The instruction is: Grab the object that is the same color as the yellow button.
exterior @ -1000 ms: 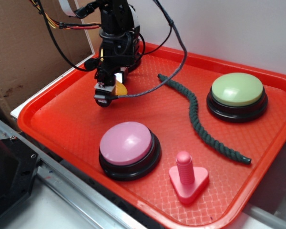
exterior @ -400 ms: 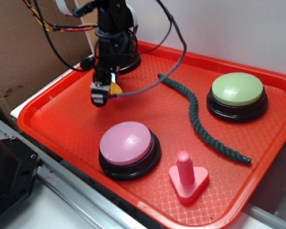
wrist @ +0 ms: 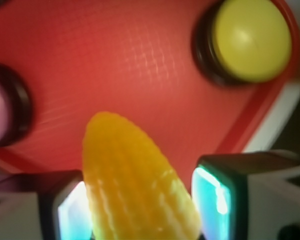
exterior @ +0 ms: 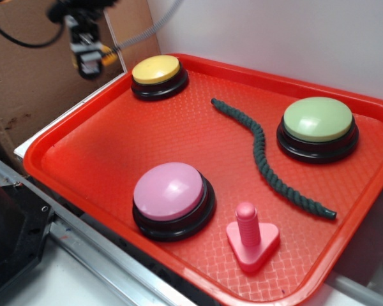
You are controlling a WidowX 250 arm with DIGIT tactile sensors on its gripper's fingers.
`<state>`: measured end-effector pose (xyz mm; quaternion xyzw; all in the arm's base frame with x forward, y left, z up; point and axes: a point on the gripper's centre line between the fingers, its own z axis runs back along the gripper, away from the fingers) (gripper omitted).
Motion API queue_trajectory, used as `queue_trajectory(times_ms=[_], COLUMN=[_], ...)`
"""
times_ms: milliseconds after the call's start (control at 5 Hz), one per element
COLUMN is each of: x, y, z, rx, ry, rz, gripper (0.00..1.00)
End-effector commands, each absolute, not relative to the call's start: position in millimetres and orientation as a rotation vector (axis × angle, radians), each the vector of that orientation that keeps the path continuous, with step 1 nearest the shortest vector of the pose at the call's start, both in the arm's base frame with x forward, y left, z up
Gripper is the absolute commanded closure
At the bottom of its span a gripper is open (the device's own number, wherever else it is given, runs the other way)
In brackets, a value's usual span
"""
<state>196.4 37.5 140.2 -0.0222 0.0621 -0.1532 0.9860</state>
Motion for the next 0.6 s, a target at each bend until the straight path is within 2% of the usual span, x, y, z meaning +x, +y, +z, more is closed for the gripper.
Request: queue_trajectory(times_ms=[0, 200, 400], x=[179.6, 178.9, 179.1], y=[4.5, -1.6, -3.1], z=[237.0, 239.2, 237.3], rx=[0.013, 0.065, 0.06], ry=[0.025, 0.004, 0.003], rz=[0.115, 0.1, 0.083], gripper=[1.0, 1.0, 1.0])
